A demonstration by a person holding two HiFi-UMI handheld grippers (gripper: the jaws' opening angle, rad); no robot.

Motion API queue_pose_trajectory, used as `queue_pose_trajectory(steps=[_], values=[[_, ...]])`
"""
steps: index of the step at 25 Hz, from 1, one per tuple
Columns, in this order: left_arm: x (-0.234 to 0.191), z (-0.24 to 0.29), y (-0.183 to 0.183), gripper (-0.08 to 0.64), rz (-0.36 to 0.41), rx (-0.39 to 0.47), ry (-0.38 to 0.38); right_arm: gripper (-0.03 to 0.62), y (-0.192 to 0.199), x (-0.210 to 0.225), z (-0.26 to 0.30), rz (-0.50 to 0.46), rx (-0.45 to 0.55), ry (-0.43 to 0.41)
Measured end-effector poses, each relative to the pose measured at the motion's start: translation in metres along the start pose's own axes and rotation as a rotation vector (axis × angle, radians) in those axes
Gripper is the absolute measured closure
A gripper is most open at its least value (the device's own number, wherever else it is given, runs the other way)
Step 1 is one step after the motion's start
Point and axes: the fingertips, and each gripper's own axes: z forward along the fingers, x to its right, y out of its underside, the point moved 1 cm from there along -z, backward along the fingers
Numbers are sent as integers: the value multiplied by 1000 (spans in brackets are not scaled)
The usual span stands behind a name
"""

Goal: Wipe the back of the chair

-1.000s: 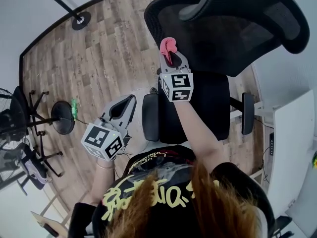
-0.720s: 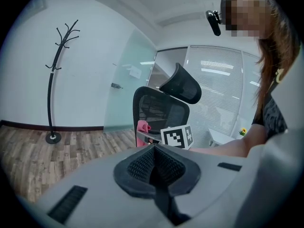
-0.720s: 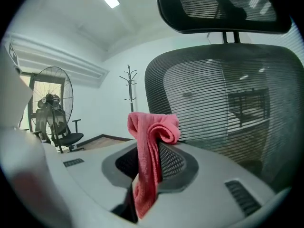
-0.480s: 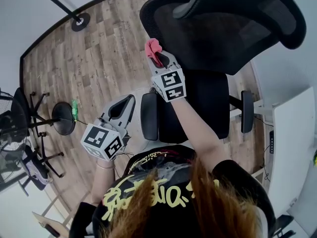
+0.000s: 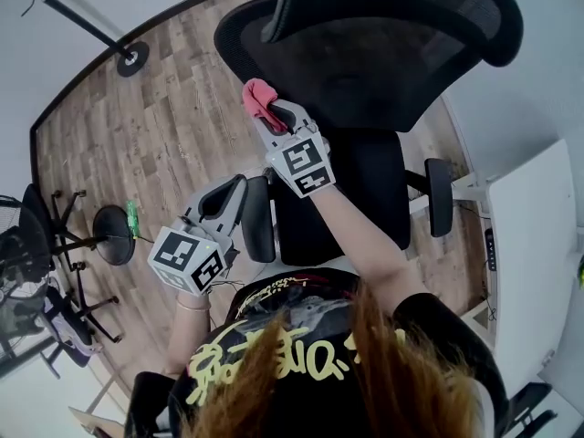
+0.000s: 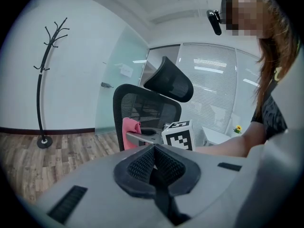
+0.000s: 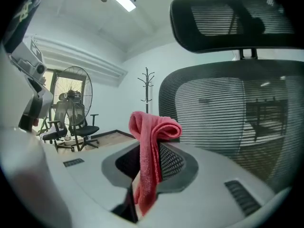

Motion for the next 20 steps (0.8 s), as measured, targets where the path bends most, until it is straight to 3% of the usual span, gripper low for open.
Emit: queue_pose_trajectory(steps=[9, 20], values=[[43, 37, -11, 571, 17, 17, 61, 520, -2, 56, -80, -23, 17, 75], [99, 81, -20, 571, 21, 54, 96, 520, -2, 95, -178, -37, 38, 86]])
